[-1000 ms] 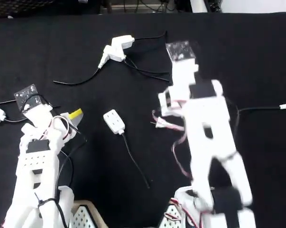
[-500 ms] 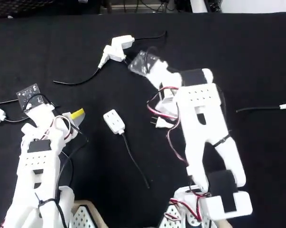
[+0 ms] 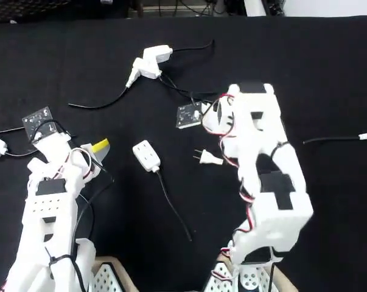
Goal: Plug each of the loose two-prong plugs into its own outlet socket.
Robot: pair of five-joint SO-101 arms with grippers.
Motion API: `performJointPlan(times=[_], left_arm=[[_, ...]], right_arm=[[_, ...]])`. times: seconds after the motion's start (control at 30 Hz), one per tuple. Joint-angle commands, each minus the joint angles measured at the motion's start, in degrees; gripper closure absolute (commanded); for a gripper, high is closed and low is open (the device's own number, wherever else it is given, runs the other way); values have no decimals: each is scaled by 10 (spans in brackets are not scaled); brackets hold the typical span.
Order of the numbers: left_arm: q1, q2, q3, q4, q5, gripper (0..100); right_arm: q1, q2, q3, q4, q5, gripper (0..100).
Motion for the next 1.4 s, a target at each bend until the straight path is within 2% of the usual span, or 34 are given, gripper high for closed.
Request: performJointPlan(times=[0.0,0.43,0.73,0.8,0.97,1.03,1.27,1.37], left_arm=[[6,-10,-1,-10,-5,671],[7,-13,12,-35,-5,671],[7,-13,12,-34,-5,671],[7,-13,12,-34,-5,671],[7,-13,12,-34,-5,671],[7,-13,12,-34,-5,671],[7,-13,12,-33,-5,671],[7,-13,12,-33,-5,671]], right_arm=[[-32,20,-58,33,53,738],[-64,100,-85,21,63,738],[-77,128,-85,-73,-29,739],[-74,128,-85,-91,-51,766],[-76,131,-65,-97,-59,919],[-76,129,-52,-100,-59,939],[-76,129,-50,-100,-97,858],[-75,130,-50,-100,-113,854]])
